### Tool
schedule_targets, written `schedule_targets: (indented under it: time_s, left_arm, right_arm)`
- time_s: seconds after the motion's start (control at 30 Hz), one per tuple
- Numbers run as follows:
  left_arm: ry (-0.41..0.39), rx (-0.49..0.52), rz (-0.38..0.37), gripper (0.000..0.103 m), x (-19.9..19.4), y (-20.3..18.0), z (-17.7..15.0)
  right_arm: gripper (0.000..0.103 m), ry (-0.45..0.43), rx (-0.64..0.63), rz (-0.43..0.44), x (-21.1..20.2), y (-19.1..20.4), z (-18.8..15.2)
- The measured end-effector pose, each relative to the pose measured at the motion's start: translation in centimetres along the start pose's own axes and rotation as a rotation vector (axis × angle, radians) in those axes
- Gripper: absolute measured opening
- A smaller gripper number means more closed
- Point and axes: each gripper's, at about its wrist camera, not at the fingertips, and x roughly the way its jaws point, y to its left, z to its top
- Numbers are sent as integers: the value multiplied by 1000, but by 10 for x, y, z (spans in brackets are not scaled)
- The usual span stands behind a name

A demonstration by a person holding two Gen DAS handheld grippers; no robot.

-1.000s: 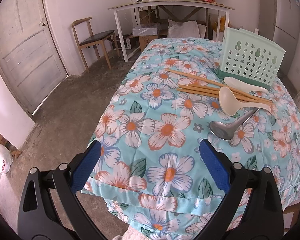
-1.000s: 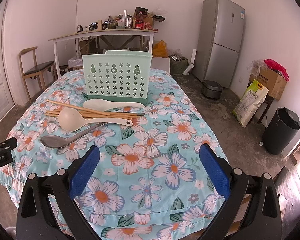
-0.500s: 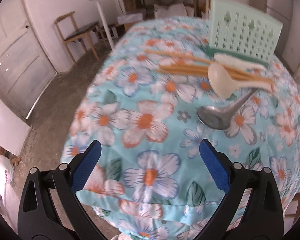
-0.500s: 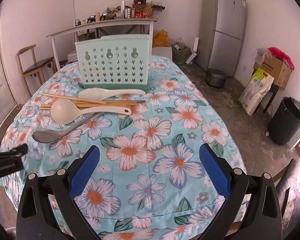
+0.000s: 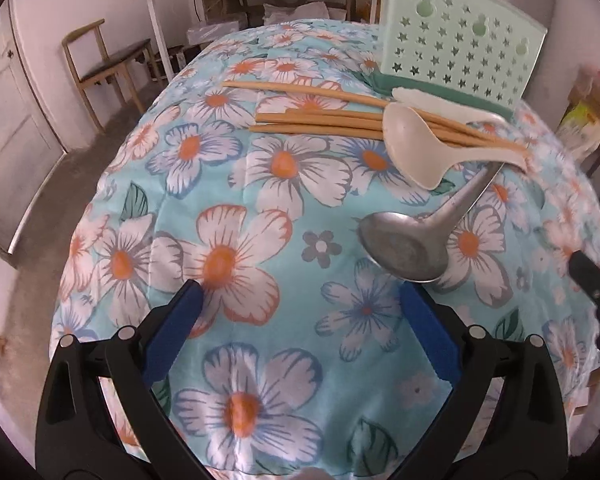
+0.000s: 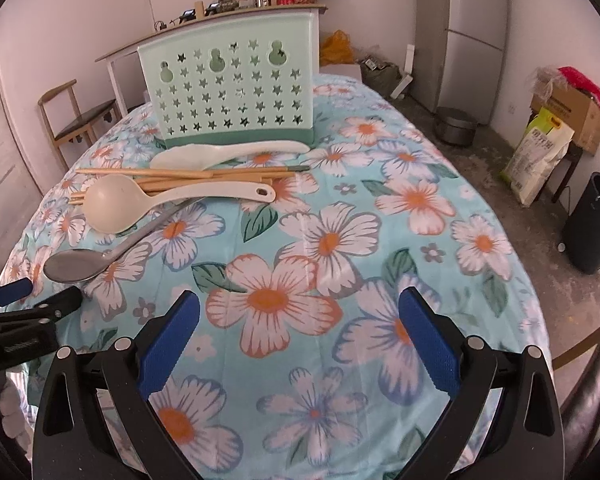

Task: Organize utensils
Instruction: 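Grasp the metal spoon with the left tool while the right tool grasps the white ladle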

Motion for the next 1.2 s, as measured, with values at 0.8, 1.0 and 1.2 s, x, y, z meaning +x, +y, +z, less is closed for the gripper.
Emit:
schedule_targets:
  time_s: [0.8,1.0,1.2]
  left_arm:
    - [18,-336,-527,61,-22,36,-3]
    - [73,-538,-680,41,7,50,-6]
    - [63,-521,-635,11,18,41,-2]
  right_arm:
    - [97,9,15,85,19,-7,-4]
    - [97,10,14,82,19,-7,-4]
    - [97,0,25,82,19,-8,-5]
